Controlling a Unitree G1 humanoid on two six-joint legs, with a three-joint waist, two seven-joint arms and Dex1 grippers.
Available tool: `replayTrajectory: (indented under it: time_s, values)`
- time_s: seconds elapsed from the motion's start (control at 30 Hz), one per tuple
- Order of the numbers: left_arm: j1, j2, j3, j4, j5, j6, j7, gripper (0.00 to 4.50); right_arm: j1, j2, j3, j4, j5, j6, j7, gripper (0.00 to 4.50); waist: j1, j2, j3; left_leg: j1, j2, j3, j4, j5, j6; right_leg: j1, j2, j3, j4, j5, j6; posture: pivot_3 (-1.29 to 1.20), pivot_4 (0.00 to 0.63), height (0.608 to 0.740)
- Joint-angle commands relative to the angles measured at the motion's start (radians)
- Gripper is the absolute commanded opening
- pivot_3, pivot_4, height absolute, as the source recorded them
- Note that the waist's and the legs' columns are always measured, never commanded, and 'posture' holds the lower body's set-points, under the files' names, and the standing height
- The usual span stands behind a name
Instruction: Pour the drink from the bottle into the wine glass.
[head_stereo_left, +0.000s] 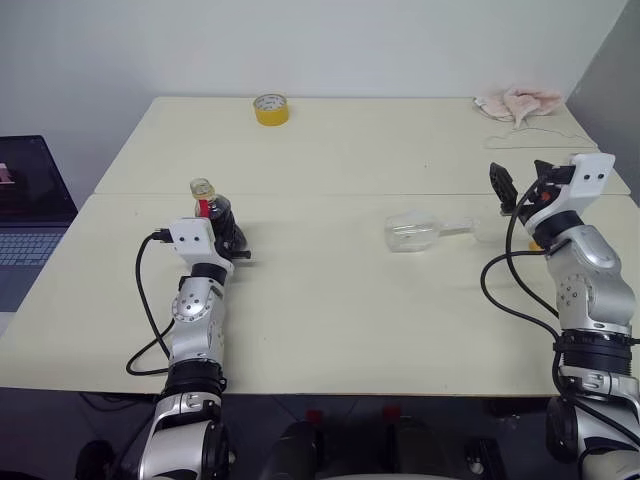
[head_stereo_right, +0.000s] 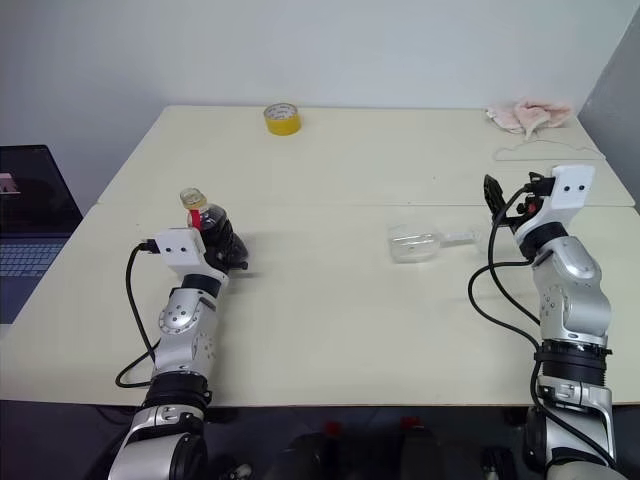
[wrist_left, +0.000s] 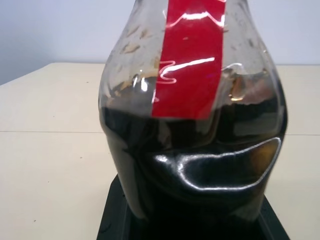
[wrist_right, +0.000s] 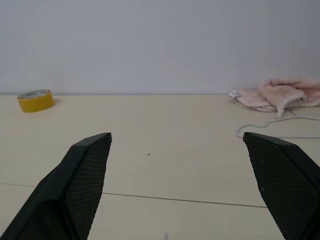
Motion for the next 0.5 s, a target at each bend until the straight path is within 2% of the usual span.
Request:
replayTrajectory:
  time_s: [0.03,0.27,0.5]
  values:
    - [0.003,0.008,0.012,-0.040,-0.009,-0.033,0.011,2.12,-0.021,-0.013,-0.014,-0.022,0.004,-0.011,0.004,4.50,0.000,0.000,0.000,0.000,0.000,0.000,0.000,0.000,0.000,0.000,0.000,0.000,0.000,0.000,0.000,0.00,0.150,0.740]
    - [0.036,0.013,0.013,-0.070,-0.005,-0.026,0.028,4.47,-0.041,-0.008,-0.008,0.005,-0.001,-0.013,0.004,4.50,0.000,0.000,0.000,0.000,0.000,0.000,0.000,0.000,0.000,0.000,0.000,0.000,0.000,0.000,0.000,0.00,0.150,0.740]
    - [0.078,0.008,0.003,-0.148,-0.021,0.023,0.014,4.49,-0.054,-0.008,0.008,-0.005,0.005,0.000,0.024,4.50,-0.001,0.000,0.000,0.000,0.000,0.000,0.000,0.000,0.000,0.000,0.000,0.000,0.000,0.000,0.000,0.00,0.150,0.740]
